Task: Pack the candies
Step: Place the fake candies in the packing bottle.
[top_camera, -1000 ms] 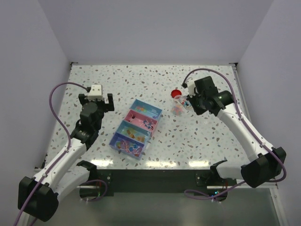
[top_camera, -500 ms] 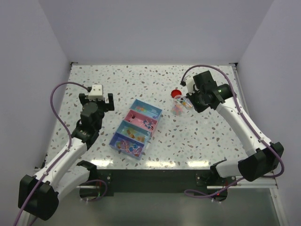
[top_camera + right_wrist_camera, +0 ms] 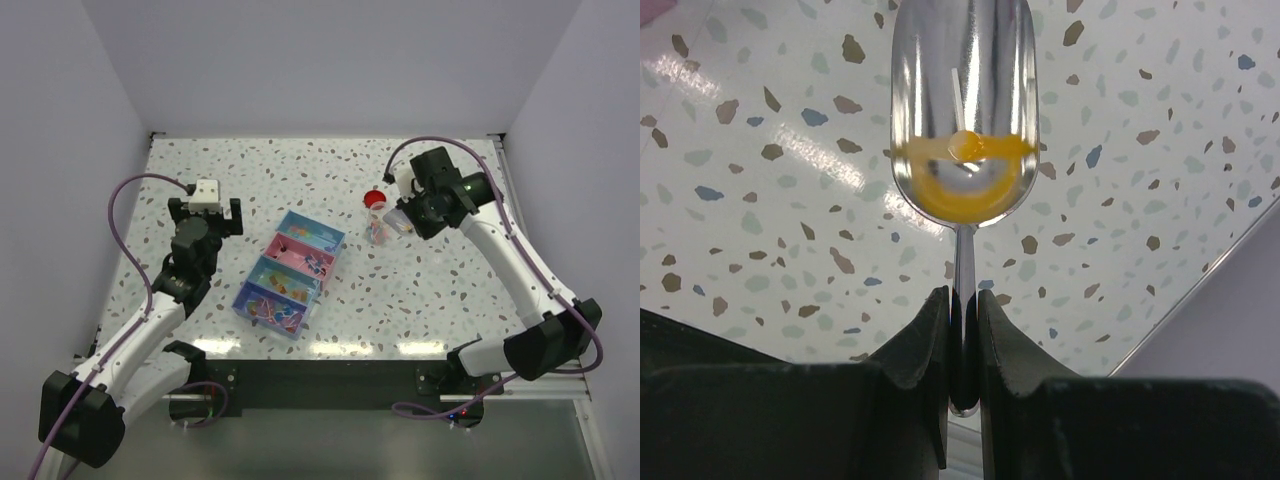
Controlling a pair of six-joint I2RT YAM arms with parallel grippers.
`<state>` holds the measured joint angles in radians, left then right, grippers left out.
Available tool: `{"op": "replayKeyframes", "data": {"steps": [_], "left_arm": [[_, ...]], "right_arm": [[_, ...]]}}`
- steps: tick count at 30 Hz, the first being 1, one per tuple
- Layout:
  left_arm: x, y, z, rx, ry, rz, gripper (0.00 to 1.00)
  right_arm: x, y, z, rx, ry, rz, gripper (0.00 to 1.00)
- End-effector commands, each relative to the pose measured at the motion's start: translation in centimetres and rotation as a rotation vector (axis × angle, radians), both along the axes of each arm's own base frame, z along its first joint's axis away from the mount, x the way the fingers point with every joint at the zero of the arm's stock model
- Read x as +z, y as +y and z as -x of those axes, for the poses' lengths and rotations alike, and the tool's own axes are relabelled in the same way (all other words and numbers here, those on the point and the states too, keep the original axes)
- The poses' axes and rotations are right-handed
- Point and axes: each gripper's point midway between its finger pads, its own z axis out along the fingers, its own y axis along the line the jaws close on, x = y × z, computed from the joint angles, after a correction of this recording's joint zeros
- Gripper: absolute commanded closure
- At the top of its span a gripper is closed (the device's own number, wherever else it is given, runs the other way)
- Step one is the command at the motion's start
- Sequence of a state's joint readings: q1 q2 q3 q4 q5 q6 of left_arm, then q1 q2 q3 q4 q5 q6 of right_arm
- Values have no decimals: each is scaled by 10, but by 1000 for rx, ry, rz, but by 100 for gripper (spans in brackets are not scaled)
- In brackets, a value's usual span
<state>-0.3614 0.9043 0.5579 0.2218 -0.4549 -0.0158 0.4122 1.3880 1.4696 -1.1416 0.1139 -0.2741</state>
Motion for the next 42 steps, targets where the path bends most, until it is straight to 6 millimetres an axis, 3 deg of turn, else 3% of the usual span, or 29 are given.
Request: {"op": "replayKeyframes", "data": {"steps": [1, 13, 26, 33, 38, 42], "left_arm": [[10, 1, -2, 10, -50, 7, 0], [9, -1, -2, -2, -48, -24, 0], [8, -2, -2, -9, -53, -34, 0], [9, -2, -3, -12, -54, -36, 0], [5, -4, -4, -20, -45, -36, 0], [5, -9, -4, -39, -45, -26, 0]], "right_arm": [[14, -1, -3, 11, -22, 5, 100], [21, -4, -12, 27, -44, 123, 100], [25, 10, -20, 133, -92, 335, 100], [22, 3, -21, 125, -98, 381, 100], [36, 11, -23, 117, -165, 301, 100], [55, 42, -19, 167, -245, 75, 100]]}}
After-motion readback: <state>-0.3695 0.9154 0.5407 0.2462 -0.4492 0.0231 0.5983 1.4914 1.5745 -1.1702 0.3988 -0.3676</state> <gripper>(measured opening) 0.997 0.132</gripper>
